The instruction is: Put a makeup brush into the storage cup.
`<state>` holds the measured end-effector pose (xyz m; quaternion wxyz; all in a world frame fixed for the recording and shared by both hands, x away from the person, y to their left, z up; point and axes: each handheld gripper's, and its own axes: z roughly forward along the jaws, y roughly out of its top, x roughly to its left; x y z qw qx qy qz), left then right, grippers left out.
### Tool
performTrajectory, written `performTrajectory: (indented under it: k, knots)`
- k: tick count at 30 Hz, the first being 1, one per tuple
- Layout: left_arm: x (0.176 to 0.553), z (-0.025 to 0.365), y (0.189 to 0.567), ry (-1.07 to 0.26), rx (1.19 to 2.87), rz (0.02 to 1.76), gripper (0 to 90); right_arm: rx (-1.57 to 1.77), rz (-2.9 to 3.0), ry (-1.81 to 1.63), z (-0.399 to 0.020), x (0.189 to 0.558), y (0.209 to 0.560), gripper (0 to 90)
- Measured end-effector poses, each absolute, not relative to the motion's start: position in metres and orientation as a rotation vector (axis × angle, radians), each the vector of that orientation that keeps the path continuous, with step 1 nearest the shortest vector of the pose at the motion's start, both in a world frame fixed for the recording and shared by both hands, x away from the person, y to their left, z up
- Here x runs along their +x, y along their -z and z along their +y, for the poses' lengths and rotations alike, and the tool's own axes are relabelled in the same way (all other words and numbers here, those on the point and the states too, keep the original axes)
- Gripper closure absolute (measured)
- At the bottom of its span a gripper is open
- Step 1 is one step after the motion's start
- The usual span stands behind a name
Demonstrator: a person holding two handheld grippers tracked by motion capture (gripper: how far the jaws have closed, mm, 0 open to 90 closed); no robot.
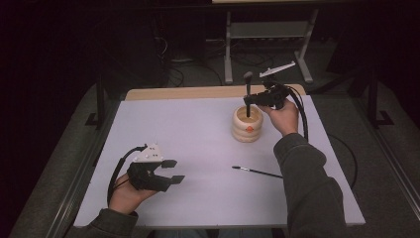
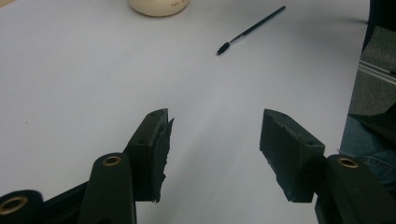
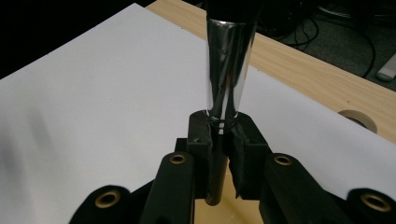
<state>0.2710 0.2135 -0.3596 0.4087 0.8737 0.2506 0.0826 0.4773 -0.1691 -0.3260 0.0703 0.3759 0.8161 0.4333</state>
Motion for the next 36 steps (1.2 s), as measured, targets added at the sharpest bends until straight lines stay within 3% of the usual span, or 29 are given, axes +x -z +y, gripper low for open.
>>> performTrajectory:
  k: [36]
  knots:
    - [0.271, 0.214, 0.360, -0.211, 2.205, 0.631, 41.5, 1.148, 2.467, -1.305, -0.171, 0.471, 0.343, 78.4]
